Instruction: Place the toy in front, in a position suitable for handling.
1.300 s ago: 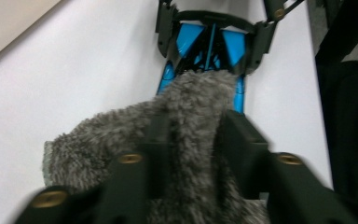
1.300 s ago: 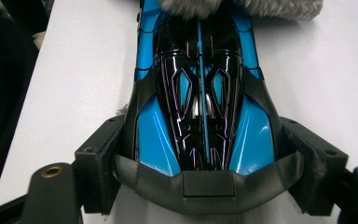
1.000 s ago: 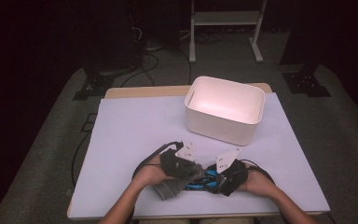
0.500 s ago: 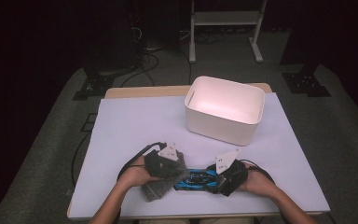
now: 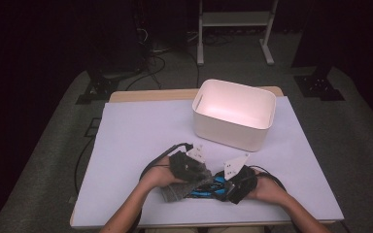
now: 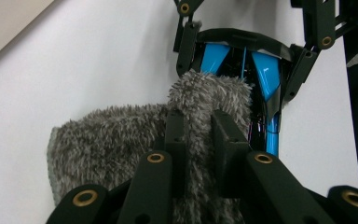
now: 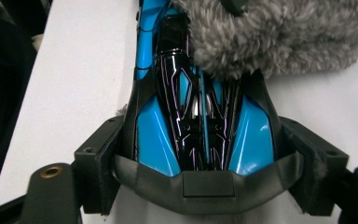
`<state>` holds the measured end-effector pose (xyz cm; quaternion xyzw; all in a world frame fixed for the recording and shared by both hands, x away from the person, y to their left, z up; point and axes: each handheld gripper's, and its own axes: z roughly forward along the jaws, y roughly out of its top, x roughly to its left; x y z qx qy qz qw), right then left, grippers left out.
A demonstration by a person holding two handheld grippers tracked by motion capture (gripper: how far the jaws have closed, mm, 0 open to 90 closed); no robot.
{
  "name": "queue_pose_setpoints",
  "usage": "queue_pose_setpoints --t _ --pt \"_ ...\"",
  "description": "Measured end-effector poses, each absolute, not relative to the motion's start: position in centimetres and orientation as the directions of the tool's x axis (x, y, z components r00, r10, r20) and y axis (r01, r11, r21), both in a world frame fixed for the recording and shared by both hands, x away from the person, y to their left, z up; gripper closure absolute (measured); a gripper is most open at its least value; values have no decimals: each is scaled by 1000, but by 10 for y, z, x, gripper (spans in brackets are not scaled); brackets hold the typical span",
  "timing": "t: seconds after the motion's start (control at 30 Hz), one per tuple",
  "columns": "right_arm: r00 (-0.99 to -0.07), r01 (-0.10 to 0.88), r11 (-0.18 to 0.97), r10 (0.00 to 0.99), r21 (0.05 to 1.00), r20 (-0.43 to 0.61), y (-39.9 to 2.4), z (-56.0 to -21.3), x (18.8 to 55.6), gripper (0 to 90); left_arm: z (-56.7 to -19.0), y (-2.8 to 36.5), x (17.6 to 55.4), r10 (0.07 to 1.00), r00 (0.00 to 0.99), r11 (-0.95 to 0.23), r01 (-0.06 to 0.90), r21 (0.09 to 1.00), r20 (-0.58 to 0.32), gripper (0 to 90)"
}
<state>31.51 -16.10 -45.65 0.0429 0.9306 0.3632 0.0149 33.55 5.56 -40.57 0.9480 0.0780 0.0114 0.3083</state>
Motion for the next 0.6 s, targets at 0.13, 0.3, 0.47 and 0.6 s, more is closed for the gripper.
queue_pose_setpoints --t 0.13,0.3,0.47,0.6 --pt "-994 79 730 110 679 -3 -164 -456 313 212 -407 61 335 165 986 -791 154 592 -35 786" --pt "-994 66 725 111 686 -21 -165 -456 311 224 -406 61 336 166 985 -784 159 599 -45 788" --pt "-995 56 722 98 690 -22 -165 -456 313 227 -399 48 326 99 994 -773 110 624 -52 793" --pt "-995 59 720 102 691 -21 -162 -456 313 227 -402 24 318 22 1000 -812 30 583 -21 792"
